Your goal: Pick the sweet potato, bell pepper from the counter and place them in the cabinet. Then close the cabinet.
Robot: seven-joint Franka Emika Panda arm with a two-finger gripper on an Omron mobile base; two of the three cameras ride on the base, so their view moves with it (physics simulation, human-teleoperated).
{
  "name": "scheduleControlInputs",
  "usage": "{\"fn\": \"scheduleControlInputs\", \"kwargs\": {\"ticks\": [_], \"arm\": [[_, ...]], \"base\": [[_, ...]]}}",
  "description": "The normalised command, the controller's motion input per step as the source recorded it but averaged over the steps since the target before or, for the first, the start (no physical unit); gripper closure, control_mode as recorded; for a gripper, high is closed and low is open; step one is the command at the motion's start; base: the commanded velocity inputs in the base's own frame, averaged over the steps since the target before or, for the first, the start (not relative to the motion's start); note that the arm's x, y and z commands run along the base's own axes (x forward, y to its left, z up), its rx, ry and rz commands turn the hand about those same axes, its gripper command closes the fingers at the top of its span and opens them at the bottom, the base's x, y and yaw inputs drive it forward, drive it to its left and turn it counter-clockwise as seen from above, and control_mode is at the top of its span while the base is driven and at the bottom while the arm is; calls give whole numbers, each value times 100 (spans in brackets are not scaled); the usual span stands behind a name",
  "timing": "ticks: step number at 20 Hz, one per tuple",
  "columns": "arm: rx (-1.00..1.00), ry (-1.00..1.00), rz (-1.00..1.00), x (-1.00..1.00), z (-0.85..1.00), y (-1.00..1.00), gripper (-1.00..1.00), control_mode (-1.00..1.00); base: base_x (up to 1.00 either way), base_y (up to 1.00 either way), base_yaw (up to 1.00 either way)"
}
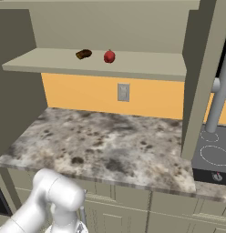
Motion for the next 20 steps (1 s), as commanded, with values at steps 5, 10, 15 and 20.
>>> {"fn": "scheduleControlInputs", "kwargs": {"ticks": [5, 10, 15, 20], "arm": [[0, 0, -13, 72, -6, 31, -100, -100], [0, 0, -7, 72, -8, 27, -100, -100], [2, 0, -2, 69, 0, -17, -100, -100], [16, 4, -2, 100, 8, -85, -100, -100]], "base": [[0, 0, 0], [0, 0, 0], [0, 0, 0], [0, 0, 0]]}}
